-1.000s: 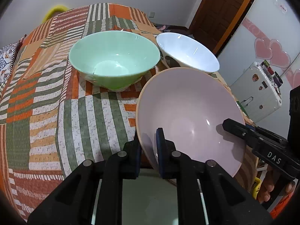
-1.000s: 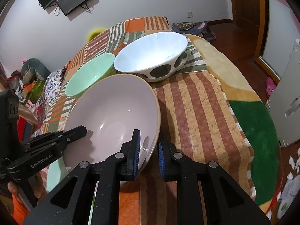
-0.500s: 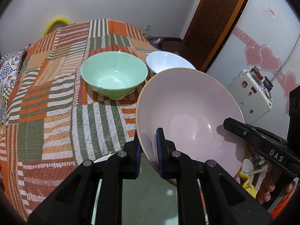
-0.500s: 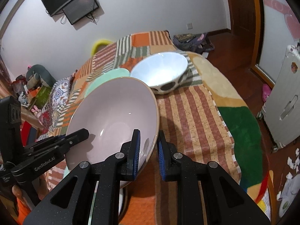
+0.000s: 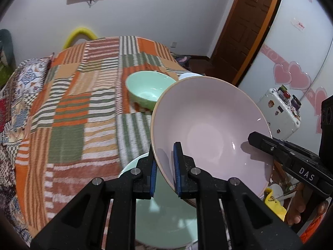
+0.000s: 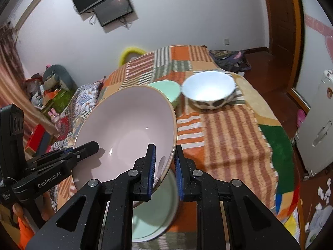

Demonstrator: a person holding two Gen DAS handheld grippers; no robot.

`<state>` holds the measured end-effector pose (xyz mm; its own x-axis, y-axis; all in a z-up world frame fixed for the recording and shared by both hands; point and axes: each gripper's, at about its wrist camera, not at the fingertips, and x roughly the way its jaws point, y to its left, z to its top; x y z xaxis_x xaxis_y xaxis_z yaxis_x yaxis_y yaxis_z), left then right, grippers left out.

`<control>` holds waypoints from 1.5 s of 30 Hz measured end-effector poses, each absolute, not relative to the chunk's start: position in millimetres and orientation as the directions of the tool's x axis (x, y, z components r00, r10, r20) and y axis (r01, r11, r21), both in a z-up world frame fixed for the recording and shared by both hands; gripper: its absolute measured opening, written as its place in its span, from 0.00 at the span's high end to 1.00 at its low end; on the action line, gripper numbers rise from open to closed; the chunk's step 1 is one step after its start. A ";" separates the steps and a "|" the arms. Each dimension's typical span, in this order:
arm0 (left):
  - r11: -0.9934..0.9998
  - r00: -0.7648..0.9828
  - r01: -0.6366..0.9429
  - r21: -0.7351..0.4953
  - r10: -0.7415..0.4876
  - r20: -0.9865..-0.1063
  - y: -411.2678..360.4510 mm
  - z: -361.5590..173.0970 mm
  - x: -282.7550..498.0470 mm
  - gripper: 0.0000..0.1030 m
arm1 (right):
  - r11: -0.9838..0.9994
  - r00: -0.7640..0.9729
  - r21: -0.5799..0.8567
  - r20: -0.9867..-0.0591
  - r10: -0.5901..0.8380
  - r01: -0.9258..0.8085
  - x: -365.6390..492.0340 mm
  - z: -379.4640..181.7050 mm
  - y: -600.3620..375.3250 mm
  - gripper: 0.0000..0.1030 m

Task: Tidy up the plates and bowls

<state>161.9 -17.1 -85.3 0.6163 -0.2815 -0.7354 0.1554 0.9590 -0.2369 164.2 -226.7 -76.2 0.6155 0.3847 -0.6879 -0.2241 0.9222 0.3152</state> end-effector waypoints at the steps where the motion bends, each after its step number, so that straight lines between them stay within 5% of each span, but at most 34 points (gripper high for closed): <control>1: 0.961 0.622 0.146 -0.235 -0.274 -0.734 -11.3 -83.4 156.3 0.87 | 0.920 0.613 0.315 -0.686 0.392 -0.235 162.3 -75.5 -221.4 0.84; 18: 0.973 0.667 -0.024 -0.231 -0.156 -0.728 83.8 -80.4 87.7 0.87 | 0.865 0.535 0.314 -0.687 0.492 -0.392 134.4 -81.9 -134.0 0.84; 45: 0.944 0.529 -0.231 -0.237 -0.083 -0.844 166.2 -172.0 60.7 0.87 | 0.820 0.341 0.281 -0.806 0.483 -0.499 130.2 -144.2 -33.8 0.84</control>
<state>60.7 166.2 -172.0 0.5291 -0.0832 -0.8445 -0.2306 0.9436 -0.2374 130.2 -33.8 -144.2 0.3410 0.4832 -0.8064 -0.4987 0.8201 0.2806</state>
